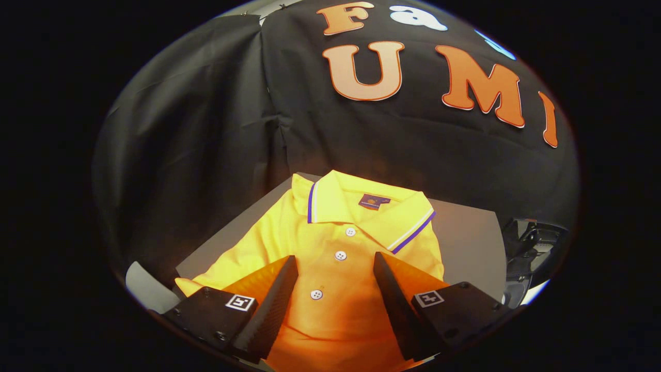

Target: Put the clothes into the washing machine and then close the washing machine lid.

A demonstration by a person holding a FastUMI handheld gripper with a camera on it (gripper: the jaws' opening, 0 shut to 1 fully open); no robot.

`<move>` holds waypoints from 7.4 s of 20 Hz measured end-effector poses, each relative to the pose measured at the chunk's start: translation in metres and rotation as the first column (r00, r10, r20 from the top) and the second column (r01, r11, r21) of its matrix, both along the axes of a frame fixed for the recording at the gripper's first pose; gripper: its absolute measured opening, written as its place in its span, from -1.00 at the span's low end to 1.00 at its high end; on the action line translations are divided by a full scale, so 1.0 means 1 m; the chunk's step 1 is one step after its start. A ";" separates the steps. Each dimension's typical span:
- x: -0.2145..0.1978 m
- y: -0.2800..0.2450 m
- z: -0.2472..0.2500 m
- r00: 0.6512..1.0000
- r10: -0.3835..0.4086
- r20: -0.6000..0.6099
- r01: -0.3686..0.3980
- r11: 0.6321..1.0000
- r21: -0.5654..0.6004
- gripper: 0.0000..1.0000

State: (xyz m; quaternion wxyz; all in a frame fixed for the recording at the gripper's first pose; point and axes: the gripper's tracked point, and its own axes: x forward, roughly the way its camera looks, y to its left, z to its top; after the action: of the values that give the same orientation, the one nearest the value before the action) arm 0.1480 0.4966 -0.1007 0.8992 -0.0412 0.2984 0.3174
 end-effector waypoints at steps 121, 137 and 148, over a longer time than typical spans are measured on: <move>0.078 -0.446 -0.242 0.816 -0.552 -0.170 0.552 0.832 -0.050 0.99; 0.135 -0.440 0.051 0.818 -0.503 0.280 0.454 0.862 0.226 0.97; 0.271 -0.404 0.020 0.830 -0.534 0.158 0.504 0.841 0.196 0.97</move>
State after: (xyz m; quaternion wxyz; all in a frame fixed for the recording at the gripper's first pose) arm 0.4185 0.0928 -0.0812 0.9781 0.0747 0.1791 0.0757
